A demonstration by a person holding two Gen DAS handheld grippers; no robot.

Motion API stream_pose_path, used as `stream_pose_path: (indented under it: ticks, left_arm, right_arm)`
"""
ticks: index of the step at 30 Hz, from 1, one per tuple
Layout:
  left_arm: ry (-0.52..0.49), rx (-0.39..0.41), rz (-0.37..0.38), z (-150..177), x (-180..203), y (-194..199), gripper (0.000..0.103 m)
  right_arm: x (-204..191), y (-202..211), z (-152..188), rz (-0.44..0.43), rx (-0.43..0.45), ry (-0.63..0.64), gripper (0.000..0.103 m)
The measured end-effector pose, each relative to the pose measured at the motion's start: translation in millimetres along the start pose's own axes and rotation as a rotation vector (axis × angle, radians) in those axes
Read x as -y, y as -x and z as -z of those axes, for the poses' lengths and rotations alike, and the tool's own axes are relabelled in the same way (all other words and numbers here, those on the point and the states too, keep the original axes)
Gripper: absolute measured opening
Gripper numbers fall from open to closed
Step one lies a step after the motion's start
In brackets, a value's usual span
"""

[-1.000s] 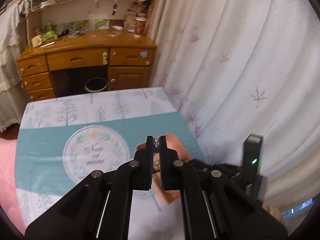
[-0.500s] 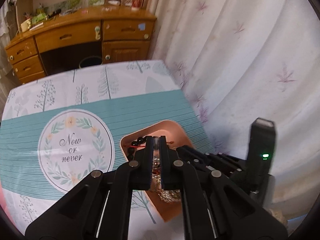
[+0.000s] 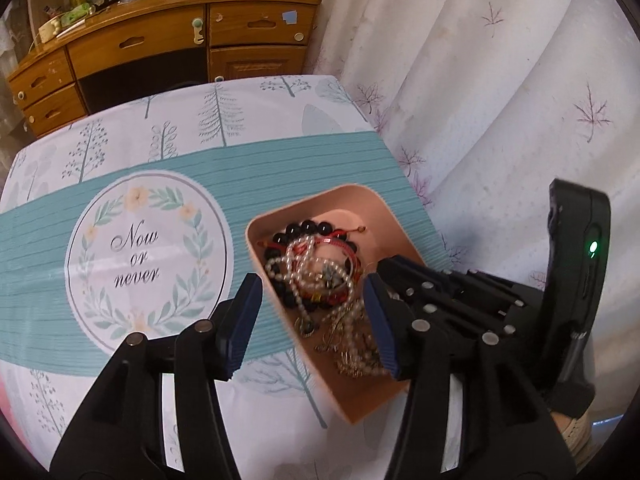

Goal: Organize jewelry

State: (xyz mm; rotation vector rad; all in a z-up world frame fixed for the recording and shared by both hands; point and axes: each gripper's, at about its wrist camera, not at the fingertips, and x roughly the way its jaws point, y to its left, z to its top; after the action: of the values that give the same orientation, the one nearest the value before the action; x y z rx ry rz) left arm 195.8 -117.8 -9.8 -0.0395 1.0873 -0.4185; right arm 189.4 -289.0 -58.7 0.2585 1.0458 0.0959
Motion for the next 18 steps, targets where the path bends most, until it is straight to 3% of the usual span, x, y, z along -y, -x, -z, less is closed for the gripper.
stream_pose_path:
  ticks: [2,6,18]
  left_arm:
    - [0.008,0.0,-0.001,5,-3,5,0.05]
    - [0.021,0.008,-0.005,16,-7,18,0.052]
    - [0.041,0.088,-0.095,63,-15,72,0.055]
  right_arm:
    - [0,6,2,-0.001,0.004,0.0,0.011]
    - [0,16,3,0.007,0.02,-0.013,0.027]
    - [-26,82,39,-0.035,0.066,0.05,0.027]
